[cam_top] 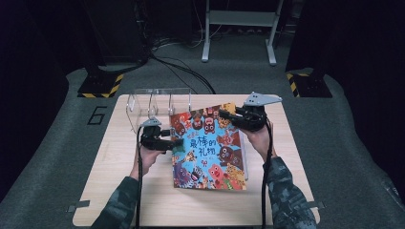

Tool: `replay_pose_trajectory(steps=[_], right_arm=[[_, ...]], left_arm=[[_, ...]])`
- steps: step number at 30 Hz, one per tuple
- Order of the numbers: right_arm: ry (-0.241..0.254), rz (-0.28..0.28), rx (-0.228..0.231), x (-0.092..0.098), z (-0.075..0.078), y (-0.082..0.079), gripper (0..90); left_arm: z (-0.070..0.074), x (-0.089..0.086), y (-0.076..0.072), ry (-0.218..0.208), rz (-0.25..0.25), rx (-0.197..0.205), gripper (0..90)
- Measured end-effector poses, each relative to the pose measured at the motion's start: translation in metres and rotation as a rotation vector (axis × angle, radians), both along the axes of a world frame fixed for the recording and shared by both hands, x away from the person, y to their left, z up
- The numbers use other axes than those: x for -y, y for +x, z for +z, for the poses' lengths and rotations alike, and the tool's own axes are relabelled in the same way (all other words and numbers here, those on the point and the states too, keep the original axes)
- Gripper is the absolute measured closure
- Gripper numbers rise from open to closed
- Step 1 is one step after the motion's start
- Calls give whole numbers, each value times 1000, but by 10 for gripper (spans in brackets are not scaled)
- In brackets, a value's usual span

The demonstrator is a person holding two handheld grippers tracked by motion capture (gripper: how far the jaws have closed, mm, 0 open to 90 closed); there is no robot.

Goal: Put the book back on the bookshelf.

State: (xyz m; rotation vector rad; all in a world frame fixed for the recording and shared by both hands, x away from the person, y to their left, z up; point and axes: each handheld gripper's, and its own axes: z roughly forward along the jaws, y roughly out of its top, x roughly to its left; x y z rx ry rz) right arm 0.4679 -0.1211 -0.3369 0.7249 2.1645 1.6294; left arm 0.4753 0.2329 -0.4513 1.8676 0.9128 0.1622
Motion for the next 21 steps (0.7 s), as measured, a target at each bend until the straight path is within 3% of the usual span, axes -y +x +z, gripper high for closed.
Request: replay_pose_trajectory(steps=[6,12,15,21], right_arm=[[-1,11,-11,3,-1,3,734],[-4,13,-64,7,0,4,734],[-13,-1,-128,10,1,8,727],[-15,-26,-187,14,-2,13,703]], left_arm=[[2,-2,-3,-5,12,12,242],[4,-2,-4,1,13,34,289],[5,-2,-4,18,9,55,314],[7,-3,-7,32,16,67,361]])
